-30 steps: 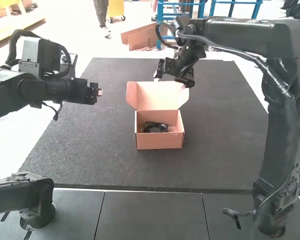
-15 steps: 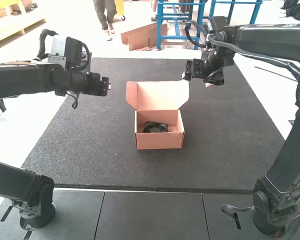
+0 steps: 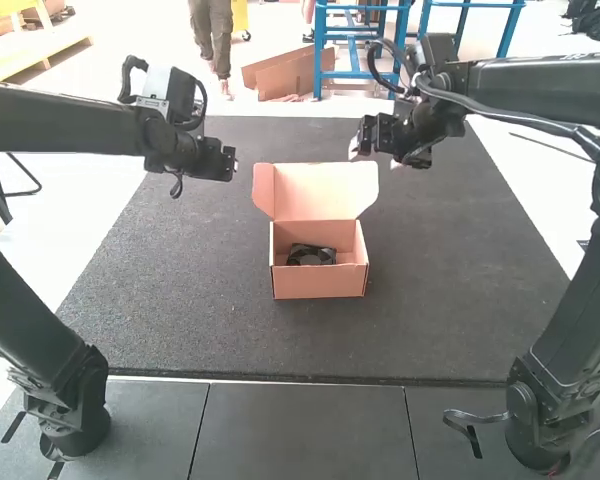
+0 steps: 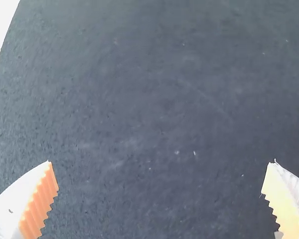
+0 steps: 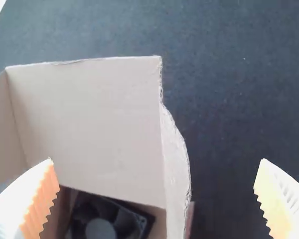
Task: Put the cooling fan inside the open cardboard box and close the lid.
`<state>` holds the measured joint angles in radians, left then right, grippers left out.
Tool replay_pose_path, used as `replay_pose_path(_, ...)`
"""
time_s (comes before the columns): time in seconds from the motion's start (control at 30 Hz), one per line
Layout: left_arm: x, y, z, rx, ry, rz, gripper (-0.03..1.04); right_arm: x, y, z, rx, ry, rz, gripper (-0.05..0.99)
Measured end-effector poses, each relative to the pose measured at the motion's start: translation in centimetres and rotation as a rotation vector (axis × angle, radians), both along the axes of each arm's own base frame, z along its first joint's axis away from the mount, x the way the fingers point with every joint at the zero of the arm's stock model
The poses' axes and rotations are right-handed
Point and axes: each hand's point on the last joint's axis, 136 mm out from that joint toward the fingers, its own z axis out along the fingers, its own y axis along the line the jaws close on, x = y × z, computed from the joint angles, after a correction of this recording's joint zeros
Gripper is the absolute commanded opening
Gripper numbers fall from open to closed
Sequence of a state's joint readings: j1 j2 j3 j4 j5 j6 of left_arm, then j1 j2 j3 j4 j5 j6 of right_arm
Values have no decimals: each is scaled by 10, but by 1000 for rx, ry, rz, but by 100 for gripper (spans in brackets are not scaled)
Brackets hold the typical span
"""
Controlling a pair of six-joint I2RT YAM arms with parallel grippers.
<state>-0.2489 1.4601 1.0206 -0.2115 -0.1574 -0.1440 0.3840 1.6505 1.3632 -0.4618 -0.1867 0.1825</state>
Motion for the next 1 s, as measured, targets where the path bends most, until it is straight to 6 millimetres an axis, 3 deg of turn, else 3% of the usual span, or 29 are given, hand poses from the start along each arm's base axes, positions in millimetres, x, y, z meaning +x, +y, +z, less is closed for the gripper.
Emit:
replay_pose_path(0.37,8,-15,-17,-4,42,-34,97,-6,-6,3,12,84,7,88)
replay_pose_path(0.67,17,-41,-22,-33,42,-102,97,-2,-3,-20,-2,137,10,87)
replay_pose_path(0.87,27,-48,-5,-62,-6,-119,97,9,1,-20,1,131,10,79)
replay_pose_path(1.0,28,-52,0,-76,-13,-135,97,12,2,-16,4,122,10,65)
